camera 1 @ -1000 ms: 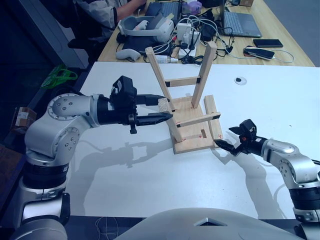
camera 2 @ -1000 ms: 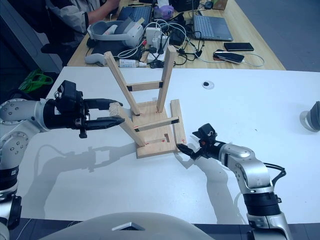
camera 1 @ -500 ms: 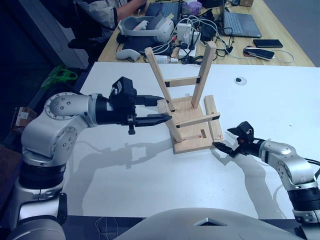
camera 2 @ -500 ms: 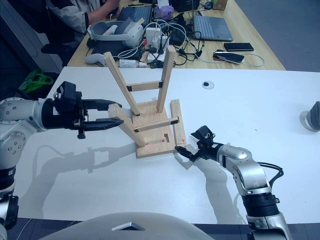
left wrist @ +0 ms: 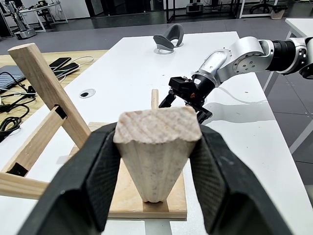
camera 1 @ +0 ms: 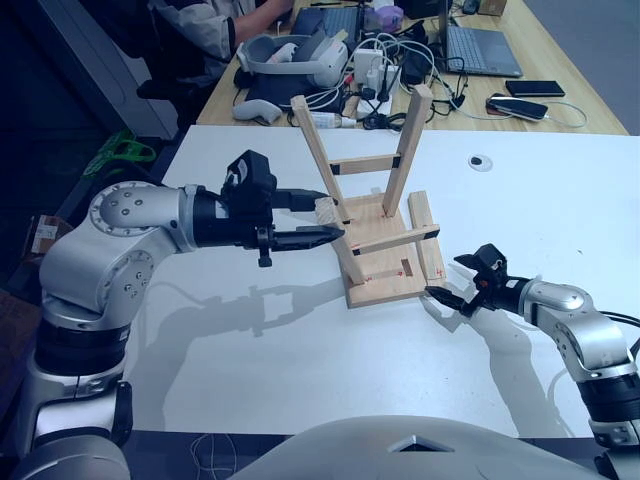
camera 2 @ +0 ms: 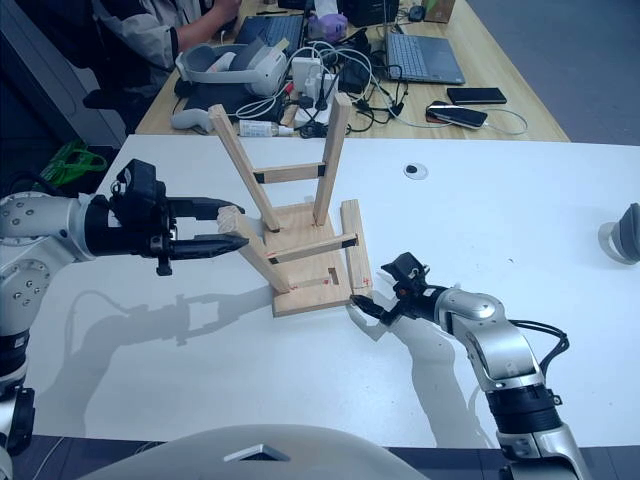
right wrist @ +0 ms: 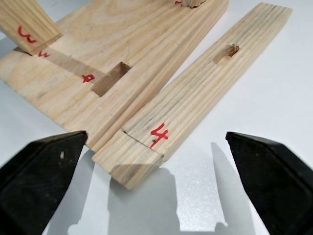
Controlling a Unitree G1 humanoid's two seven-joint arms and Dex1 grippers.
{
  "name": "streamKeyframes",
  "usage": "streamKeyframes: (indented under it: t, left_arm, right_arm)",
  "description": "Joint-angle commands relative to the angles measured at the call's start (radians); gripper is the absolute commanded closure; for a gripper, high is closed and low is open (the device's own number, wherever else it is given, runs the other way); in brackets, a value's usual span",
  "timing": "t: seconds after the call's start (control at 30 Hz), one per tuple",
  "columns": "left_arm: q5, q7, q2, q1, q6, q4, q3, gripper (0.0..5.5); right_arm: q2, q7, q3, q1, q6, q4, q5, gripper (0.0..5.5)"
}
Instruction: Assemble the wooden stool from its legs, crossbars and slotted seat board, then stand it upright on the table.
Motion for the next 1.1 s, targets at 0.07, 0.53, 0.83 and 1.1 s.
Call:
streamKeyframes:
  t: [0.07,0.53,0.83,1.1]
  left_arm:
    - [0.021,0.082,-0.026,0.018,0.022,-0.025,0.004,3.31]
    - [-0.003,0.219,-0.101,0.050,0.043,-0.098,0.016,3.31]
    - [0.015,0.222,-0.094,0.058,0.037,-0.103,0.000,3.20]
    - [0.033,0.223,-0.094,0.060,0.030,-0.097,-0.008,3.20]
  right_arm:
    - [-0.008,-0.015,-0.003,0.008,0.008,0.033,-0.024,0.10]
    - [-0.029,-0.031,0.001,0.023,-0.017,0.069,-0.070,0.10]
    - [-0.003,-0.032,-0.017,0.002,-0.036,0.102,-0.067,0.26]
    - [0.075,-0.080,-0.056,0.029,-0.024,0.122,-0.032,0.26]
